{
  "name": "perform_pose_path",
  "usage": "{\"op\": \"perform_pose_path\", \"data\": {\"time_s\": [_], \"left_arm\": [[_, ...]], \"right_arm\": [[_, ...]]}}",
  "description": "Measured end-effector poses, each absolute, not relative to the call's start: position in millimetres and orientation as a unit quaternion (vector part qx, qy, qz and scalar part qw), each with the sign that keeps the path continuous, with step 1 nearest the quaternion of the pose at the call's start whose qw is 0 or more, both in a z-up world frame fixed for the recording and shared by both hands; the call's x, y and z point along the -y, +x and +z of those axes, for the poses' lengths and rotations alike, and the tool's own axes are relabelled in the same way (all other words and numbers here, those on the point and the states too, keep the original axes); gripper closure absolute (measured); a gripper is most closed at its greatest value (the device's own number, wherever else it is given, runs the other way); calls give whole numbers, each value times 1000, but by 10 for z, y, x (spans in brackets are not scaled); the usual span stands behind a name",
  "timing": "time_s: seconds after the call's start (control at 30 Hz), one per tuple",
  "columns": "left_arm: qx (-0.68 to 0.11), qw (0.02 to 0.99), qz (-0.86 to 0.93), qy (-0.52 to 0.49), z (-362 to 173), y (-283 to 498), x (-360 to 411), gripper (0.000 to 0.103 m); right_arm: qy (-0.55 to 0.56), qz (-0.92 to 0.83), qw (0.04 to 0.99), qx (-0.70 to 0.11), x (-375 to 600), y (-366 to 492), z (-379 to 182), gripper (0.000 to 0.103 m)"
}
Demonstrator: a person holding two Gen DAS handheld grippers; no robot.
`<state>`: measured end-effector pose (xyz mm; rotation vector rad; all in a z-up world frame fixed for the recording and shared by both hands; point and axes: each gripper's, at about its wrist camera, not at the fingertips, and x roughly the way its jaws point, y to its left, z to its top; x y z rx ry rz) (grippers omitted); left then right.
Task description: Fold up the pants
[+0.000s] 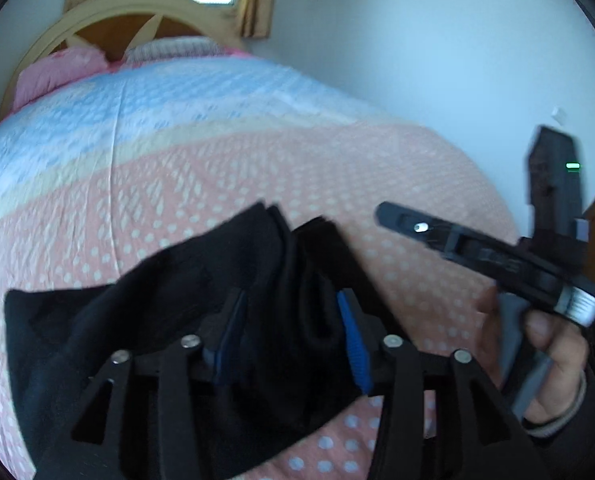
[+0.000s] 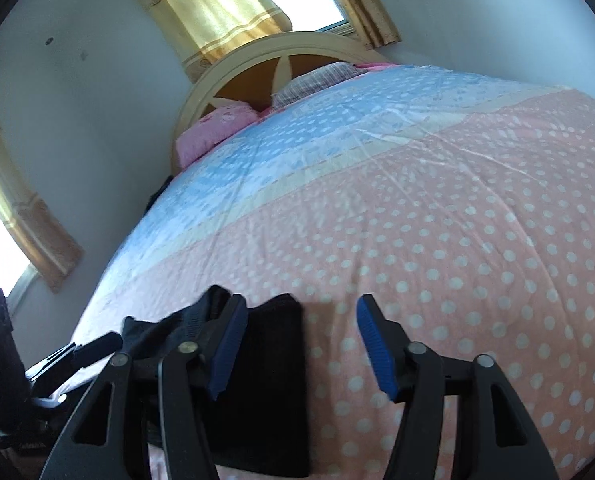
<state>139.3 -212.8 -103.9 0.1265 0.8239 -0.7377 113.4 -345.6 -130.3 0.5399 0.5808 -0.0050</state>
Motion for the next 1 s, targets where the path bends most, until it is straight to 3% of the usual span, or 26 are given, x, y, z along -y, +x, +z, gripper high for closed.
{"op": "perform_pose_path", "data": {"time_s": [0.07,0.17,0.43,0.7,0.73,0.77,0.87,1.0], "left_arm": [[-369,858,-353,58,-937,1338,2024,37],[-335,882,-327,48,-837,1302,1729,22],[-335,921,-196,26,-1077,1580,909,21],[-349,922,-167,-20,-1254,1745,587,20],[-348,922,-167,-20,-1258,1738,583,16],[-345,924,-166,-18,-1258,1727,585,12],[-338,926,-164,-15,-1254,1712,583,6],[-336,928,-161,-23,-1246,1725,536,4]], "right_arm": [[269,31,920,-283,3337,1118,-1230,28],[258,64,913,-311,3090,1178,-1200,28],[295,66,860,-411,2830,1452,-1455,26],[277,73,859,-424,2643,1539,-1478,25],[267,73,865,-419,2623,1514,-1449,41],[252,71,872,-414,2600,1495,-1413,63],[245,78,884,-391,2624,1406,-1286,87],[240,95,895,-364,2713,1241,-1167,88]]}}
